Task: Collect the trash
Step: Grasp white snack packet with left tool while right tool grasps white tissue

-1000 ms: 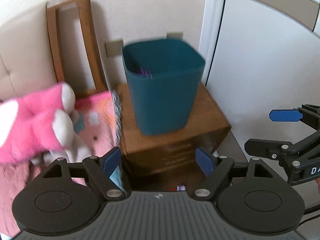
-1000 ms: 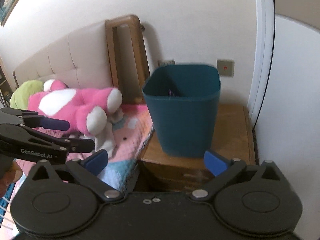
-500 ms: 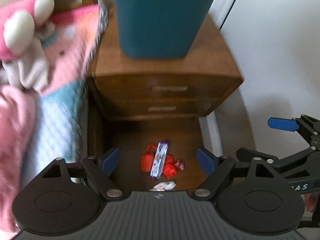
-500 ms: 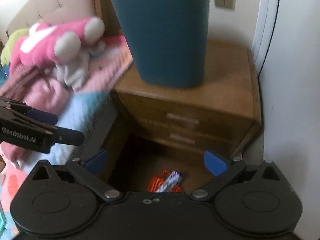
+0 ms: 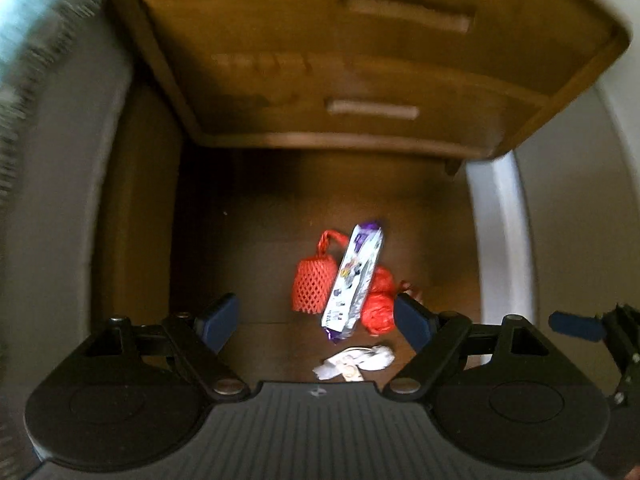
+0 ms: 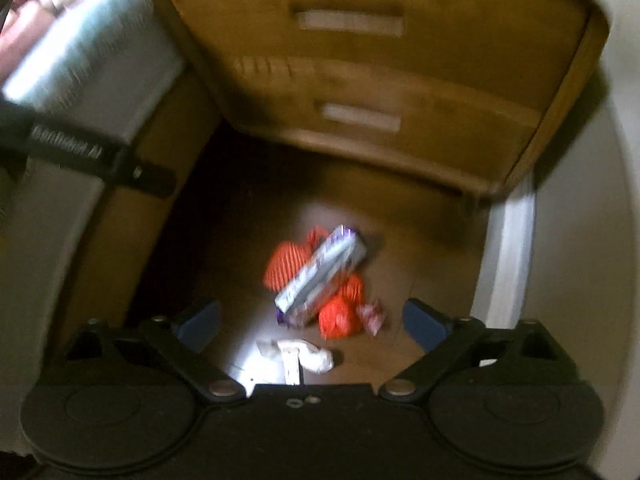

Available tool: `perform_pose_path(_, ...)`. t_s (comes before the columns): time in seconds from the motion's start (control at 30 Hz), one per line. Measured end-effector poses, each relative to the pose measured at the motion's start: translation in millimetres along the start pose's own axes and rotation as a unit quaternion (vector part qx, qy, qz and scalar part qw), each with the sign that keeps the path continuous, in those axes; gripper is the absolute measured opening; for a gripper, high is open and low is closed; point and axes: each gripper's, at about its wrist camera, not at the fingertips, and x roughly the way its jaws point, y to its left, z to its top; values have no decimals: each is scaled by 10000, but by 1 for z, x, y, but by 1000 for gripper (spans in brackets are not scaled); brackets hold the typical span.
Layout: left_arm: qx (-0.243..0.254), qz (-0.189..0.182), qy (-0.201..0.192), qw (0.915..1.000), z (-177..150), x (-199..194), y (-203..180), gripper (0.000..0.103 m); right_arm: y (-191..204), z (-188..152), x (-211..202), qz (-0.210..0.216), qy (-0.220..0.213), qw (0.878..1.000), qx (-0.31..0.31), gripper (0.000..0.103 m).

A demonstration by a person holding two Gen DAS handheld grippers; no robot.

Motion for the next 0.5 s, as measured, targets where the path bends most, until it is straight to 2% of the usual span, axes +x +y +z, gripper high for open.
perform_pose_path(0.23, 601, -142, 224, 9978, -14, 106, -26, 84, -11, -58, 111, 123, 468, 9987, 185, 84)
perform_pose_path(0.5, 879, -274, 330, 9952, 2, 197, -42, 84, -21, -99, 205, 248, 841, 9961, -58, 76)
